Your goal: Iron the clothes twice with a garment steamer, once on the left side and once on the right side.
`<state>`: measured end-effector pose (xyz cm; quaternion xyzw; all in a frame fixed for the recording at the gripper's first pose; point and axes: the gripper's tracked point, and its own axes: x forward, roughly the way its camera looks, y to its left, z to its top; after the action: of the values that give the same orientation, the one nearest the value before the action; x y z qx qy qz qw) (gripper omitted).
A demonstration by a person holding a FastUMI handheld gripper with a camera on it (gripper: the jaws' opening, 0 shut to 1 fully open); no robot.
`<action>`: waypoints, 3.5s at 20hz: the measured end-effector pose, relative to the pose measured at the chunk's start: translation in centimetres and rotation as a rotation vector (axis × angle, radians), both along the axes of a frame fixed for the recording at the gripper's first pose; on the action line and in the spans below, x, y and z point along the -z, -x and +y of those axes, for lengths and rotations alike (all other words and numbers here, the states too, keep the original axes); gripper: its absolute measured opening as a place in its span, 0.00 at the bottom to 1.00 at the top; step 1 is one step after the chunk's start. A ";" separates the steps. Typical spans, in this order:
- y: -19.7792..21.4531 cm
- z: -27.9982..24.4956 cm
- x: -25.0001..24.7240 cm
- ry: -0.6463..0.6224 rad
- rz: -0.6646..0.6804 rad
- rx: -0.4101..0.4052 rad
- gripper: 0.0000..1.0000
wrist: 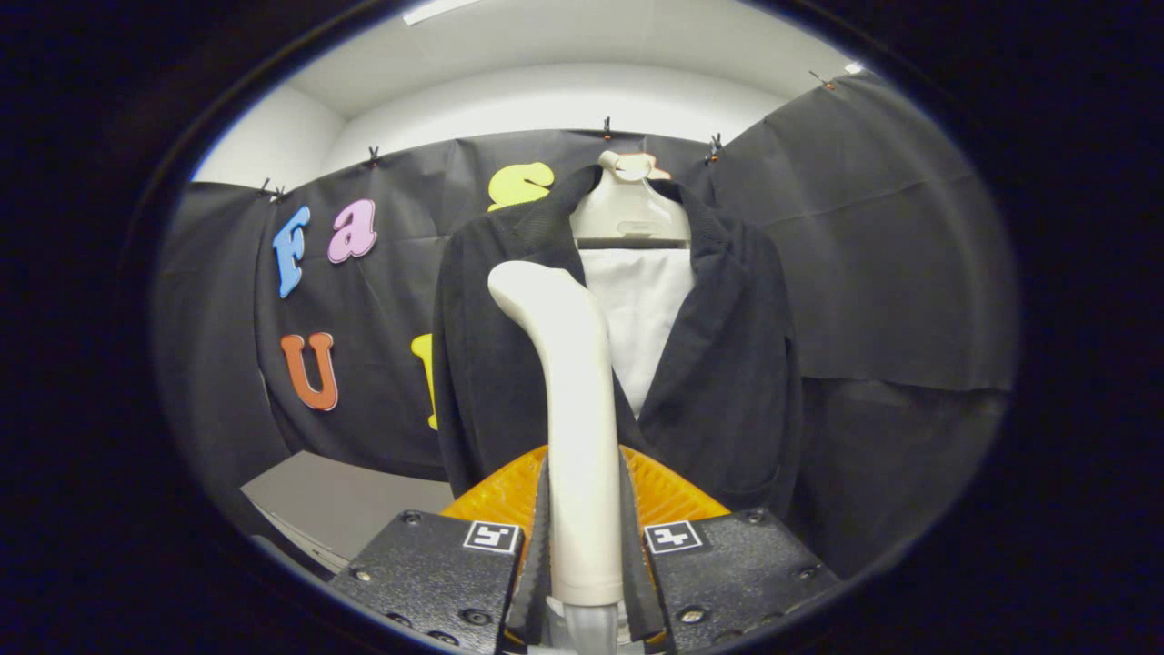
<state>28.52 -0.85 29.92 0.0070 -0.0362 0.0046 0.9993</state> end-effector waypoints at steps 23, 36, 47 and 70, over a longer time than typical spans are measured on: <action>0.9 -2.2 10.9 0.038 0.209 0.075 0.37; 0.7 -2.9 18.6 0.034 0.363 0.080 0.37; 0.9 -3.4 25.1 0.043 0.484 0.077 0.37; 3.1 -4.6 29.4 -0.019 0.597 -0.006 0.37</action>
<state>25.38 -5.46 0.53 0.0174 0.2594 0.0051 0.9656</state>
